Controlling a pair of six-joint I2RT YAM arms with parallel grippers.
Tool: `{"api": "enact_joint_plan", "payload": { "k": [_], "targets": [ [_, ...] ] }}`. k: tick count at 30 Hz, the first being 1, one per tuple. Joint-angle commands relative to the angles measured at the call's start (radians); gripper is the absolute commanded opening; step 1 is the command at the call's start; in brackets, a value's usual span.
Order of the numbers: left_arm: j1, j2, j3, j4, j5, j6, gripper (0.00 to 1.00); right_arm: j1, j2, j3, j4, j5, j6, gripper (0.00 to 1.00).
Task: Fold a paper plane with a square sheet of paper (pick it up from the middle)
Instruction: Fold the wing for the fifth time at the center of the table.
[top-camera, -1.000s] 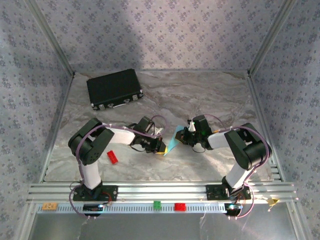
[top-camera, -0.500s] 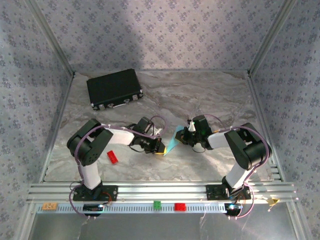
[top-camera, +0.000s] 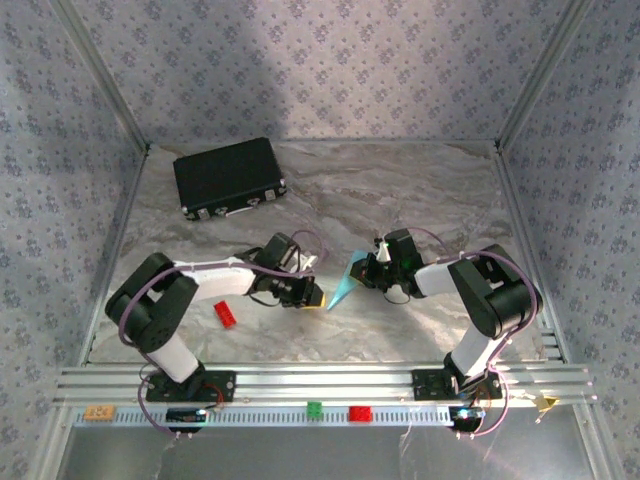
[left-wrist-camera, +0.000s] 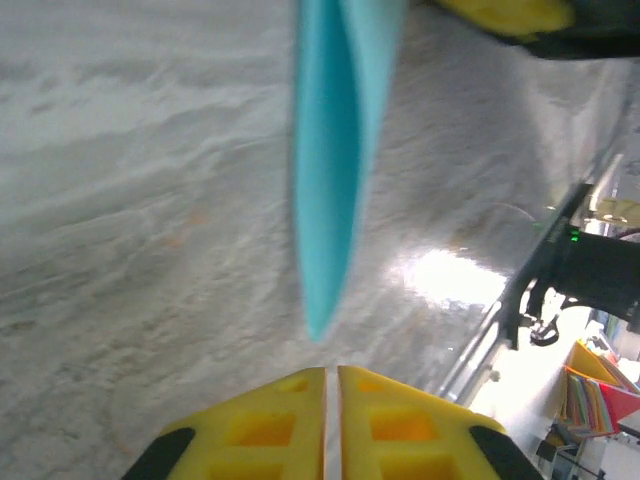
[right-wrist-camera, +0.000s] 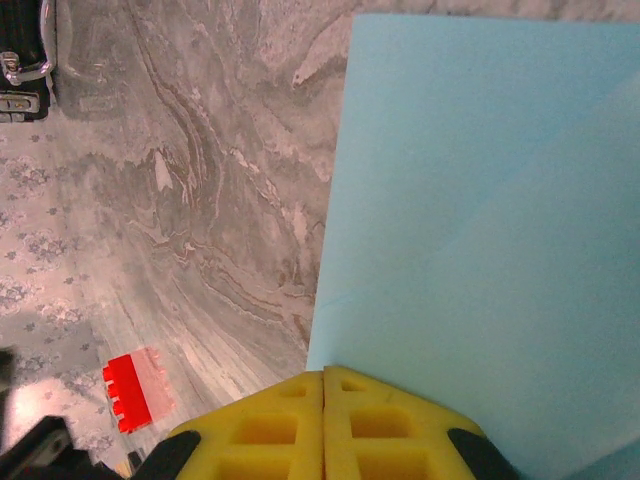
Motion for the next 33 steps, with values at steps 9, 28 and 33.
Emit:
{"api": "enact_joint_plan", "payload": {
  "k": [9,28,33],
  "targets": [
    [-0.021,0.201,0.268,-0.044,0.115,0.053,0.02,-0.009,0.063,-0.014,-0.13,0.08,-0.033,0.08],
    [-0.054,0.386,0.383,-0.123,0.039,0.12,0.01,-0.009,0.066,-0.019,-0.123,0.077,-0.03,0.08],
    [-0.054,0.384,0.303,-0.092,0.026,0.108,0.0,-0.009,0.067,-0.024,-0.124,0.078,-0.032,0.08]
  ]
}}
